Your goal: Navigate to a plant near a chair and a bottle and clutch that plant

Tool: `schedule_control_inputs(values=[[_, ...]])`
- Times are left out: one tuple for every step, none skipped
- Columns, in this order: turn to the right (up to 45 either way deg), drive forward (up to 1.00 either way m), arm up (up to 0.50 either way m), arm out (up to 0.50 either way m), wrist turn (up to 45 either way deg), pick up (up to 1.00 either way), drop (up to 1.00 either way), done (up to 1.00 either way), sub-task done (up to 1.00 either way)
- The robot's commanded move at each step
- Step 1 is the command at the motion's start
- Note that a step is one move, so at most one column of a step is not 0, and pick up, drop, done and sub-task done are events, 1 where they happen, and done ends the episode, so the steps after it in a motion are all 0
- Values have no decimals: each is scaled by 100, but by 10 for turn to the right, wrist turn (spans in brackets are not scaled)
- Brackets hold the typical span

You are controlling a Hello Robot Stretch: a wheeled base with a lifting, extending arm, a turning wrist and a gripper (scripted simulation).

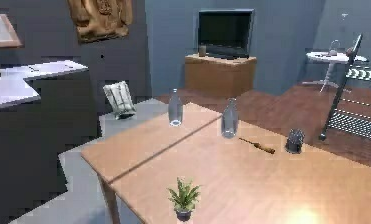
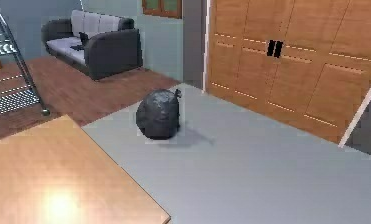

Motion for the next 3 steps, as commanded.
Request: schedule_control_inputs(values=[[-450, 0, 0, 0, 0, 0, 0, 0, 0], [-390, 0, 0, 0, 0, 0, 0, 0, 0], [0, 0, 50, 0, 0, 0, 0, 0, 0]])
